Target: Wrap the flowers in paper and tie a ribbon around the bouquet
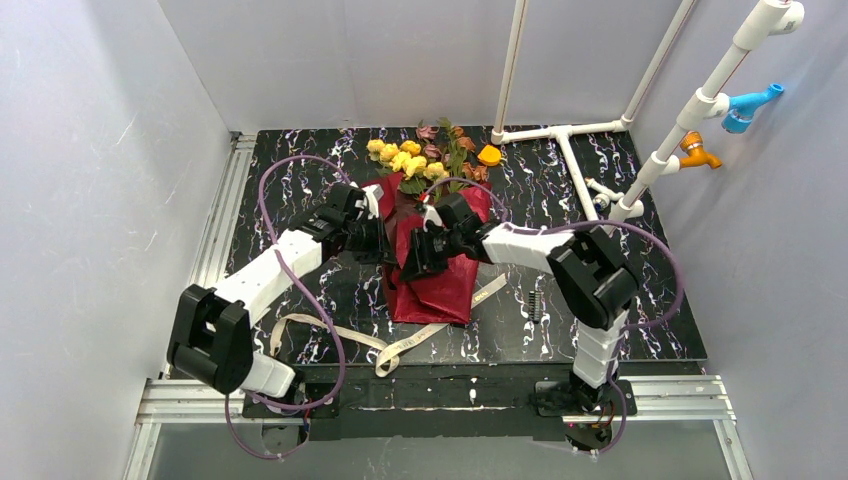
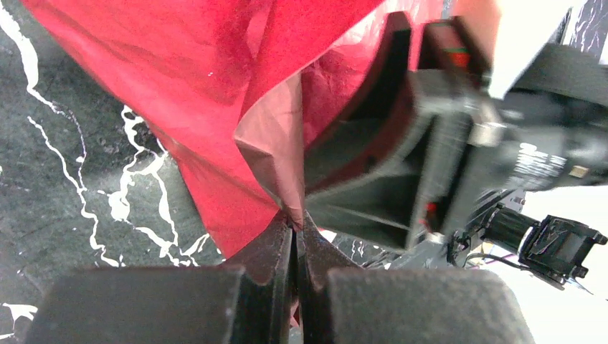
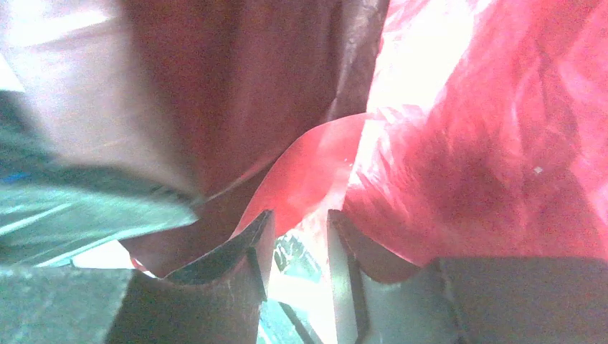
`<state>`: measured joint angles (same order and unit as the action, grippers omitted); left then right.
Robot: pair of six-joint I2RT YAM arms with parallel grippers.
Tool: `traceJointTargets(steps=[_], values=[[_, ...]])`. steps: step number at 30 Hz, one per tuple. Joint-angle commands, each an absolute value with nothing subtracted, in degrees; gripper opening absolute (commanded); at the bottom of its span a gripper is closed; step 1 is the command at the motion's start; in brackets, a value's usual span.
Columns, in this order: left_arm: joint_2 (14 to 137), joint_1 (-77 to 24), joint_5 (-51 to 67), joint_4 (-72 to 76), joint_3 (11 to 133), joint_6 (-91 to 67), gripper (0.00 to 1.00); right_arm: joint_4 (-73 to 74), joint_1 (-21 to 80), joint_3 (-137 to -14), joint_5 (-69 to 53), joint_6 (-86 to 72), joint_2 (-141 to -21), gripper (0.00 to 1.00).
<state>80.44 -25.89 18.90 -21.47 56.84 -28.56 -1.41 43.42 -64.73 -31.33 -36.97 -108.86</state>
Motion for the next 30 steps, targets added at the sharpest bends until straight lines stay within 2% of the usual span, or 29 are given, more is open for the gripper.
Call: traceJointTargets(steps=[1,10,14,19,24,30], values=[[82.3,-27.0,18.8,-21.8,60.4,-27.9,0.0,4.7,41.7,-65.3,-30.5,-33.4,-101.1,0.43],[86.1,-28.4,18.9,-21.5,63.2,-27.9,0.0,7.2,39.3,-52.6,-26.0,-31.1,-87.6,0.45],[87.1,-29.6,19.6,-21.3,64.5,-28.0,0.0,-0.2,39.4,-46.8,-28.0,-34.2,-89.0,0.44],[88.9,-32.2,19.7,-22.5,67.5,-28.4,0.0,-4.2,39.3,-45.2,-27.6,-34.6,-93.2,0.43],[91.9,-35.1,20.2,-22.9,70.9,-29.4,0.0,-4.4,39.2,-45.1,-27.4,-34.0,-94.9,0.42],[99.5,-37.0,21.7,-20.2,73.1,-30.8,0.0,-0.2,38.8,-45.3,-24.9,-31.7,-90.7,0.42]])
